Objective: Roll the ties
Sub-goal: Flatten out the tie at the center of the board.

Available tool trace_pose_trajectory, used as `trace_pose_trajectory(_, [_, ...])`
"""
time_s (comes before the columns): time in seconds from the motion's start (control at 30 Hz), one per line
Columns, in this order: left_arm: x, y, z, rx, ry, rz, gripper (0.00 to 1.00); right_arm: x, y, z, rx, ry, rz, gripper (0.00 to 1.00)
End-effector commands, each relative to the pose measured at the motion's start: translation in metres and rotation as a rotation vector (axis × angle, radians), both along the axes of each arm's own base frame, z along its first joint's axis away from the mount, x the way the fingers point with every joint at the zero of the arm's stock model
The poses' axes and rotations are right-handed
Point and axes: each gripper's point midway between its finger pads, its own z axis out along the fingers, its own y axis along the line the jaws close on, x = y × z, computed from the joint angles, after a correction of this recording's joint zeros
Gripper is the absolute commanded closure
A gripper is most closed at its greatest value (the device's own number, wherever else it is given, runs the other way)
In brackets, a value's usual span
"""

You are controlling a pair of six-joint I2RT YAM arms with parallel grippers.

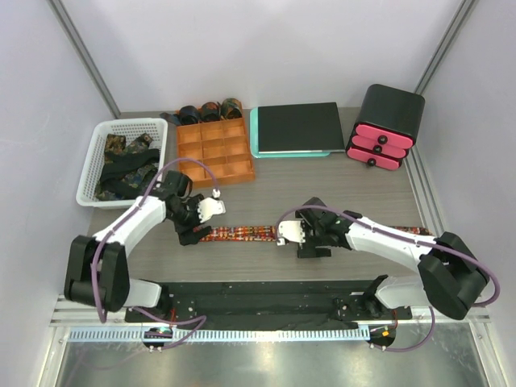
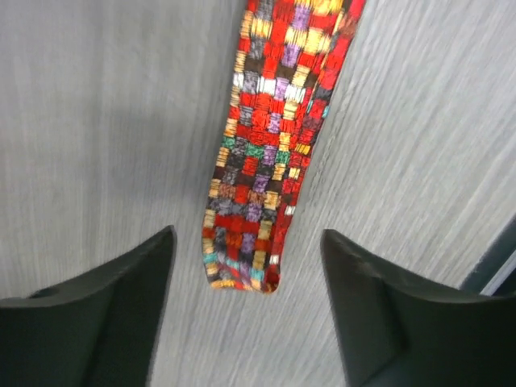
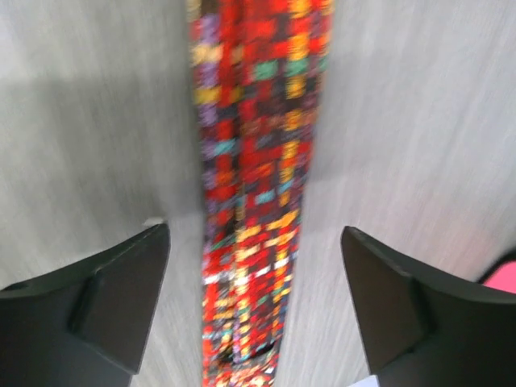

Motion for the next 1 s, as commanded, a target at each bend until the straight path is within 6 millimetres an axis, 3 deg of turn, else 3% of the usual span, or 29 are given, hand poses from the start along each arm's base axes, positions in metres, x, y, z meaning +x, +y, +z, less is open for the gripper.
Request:
trace_pose_trajectory(0.0, [0.001,-0.017,0.049,-0.126,-0.076,0.025,0.12,-0.002,0.010,0.036,0.061,0.052,-0.016,0.00])
trace_pose_trajectory(0.03, [-0.005,-0.023,0.058,-0.173,-0.058,0.031,0.08,-0.012,0.016,0.040,0.092,0.114,-0.002,0.00])
trace_pose_trajectory(0.07, [-0.007,-0.024,0.076,-0.203,-0.095,0.043,0.01,-0.008,0.025,0.051,0.123,0.125,-0.021,0.00])
trace_pose_trajectory(0.2, [-0.017,-0.034,0.107,-0.316,-0.164,0.099,0.00,-0.007,0.031,0.048,0.133,0.183,-0.052,0.00])
trace_pose_trajectory(0.33, [-0.036,-0.052,0.101,-0.446,-0.104,0.148,0.00,-0.004,0.035,0.031,0.145,0.256,-0.102,0.00])
trace_pose_trajectory(0.37, [-0.039,-0.057,0.108,-0.482,-0.092,0.135,0.00,-0.004,0.036,0.029,0.146,0.264,-0.105,0.00])
trace_pose_trajectory(0.43, [-0.029,-0.054,0.108,-0.461,-0.099,0.195,0.00,-0.002,0.037,0.022,0.141,0.271,-0.119,0.00])
trace_pose_trajectory(0.5, [-0.028,-0.039,0.087,-0.349,-0.095,0.140,0.00,-0.002,0.033,0.011,0.114,0.277,-0.131,0.02])
trace_pose_trajectory(0.53, [-0.040,-0.032,0.074,-0.305,-0.053,0.097,0.02,-0.002,0.031,0.006,0.102,0.283,-0.135,0.02])
trace_pose_trajectory(0.57, [-0.040,-0.026,0.066,-0.264,-0.092,-0.016,0.03,-0.005,0.027,0.000,0.086,0.290,-0.140,0.03])
trace_pose_trajectory(0.63, [-0.038,-0.016,0.047,-0.209,-0.124,-0.078,0.04,-0.005,0.025,-0.008,0.072,0.283,-0.134,0.04])
trace_pose_trajectory(0.83, [-0.027,-0.004,0.020,-0.110,-0.108,-0.208,0.08,-0.007,0.011,-0.031,-0.004,0.275,-0.090,0.09])
trace_pose_trajectory(0.97, [-0.005,0.001,0.008,-0.073,-0.115,-0.206,0.12,-0.010,-0.004,-0.041,-0.045,0.270,-0.086,0.06])
